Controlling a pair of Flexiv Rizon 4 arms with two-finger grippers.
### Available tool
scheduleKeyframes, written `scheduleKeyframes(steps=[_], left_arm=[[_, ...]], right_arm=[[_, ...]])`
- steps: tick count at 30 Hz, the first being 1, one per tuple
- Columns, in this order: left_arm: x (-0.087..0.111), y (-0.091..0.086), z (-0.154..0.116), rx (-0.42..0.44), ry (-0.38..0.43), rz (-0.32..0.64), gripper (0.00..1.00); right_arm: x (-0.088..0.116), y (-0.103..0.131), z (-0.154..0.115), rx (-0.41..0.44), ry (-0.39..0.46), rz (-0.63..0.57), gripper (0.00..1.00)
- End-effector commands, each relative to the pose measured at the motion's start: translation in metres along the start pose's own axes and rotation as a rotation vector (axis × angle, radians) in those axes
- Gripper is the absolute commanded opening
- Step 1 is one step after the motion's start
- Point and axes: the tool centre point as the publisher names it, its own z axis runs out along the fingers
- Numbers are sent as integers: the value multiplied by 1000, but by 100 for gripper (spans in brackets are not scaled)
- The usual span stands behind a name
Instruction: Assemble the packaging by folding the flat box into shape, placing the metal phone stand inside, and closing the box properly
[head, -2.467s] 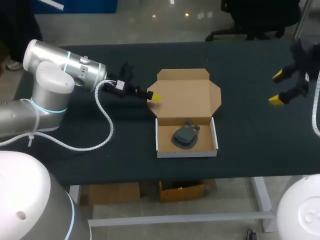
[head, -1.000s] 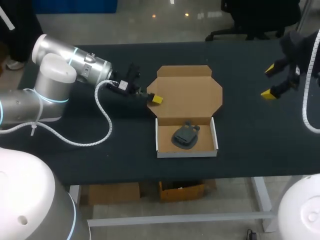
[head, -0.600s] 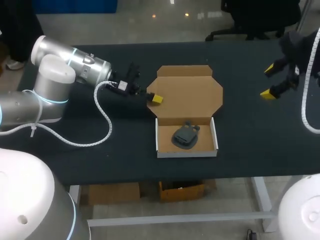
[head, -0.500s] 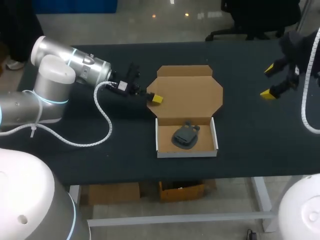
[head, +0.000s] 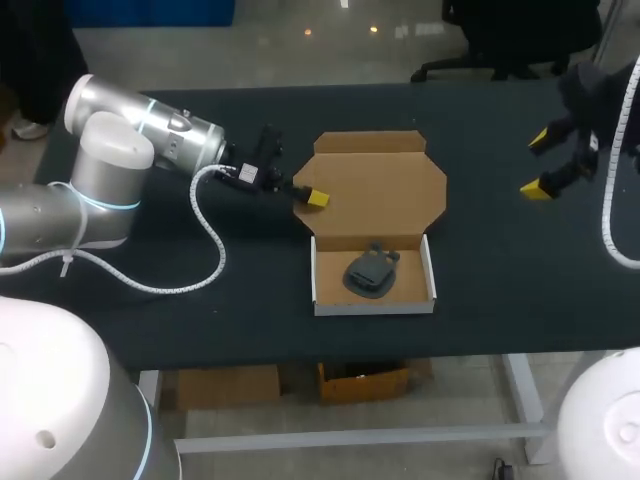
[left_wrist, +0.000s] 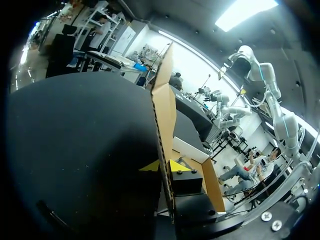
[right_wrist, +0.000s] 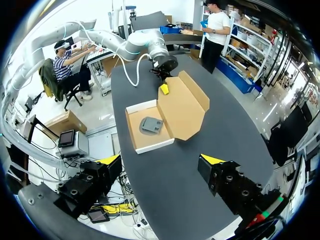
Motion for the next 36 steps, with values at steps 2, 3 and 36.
scheduleKeyframes(steps=[2, 3, 36], left_arm=[[2, 1, 2, -1, -2, 6, 0], [2, 1, 2, 0, -1, 9, 0], [15, 0, -3, 33, 42, 126, 0]], right_arm=[[1, -1, -2, -1, 3, 0, 100], [1, -1, -2, -1, 4, 0, 100], [-9, 14, -2, 3, 1, -15, 100]])
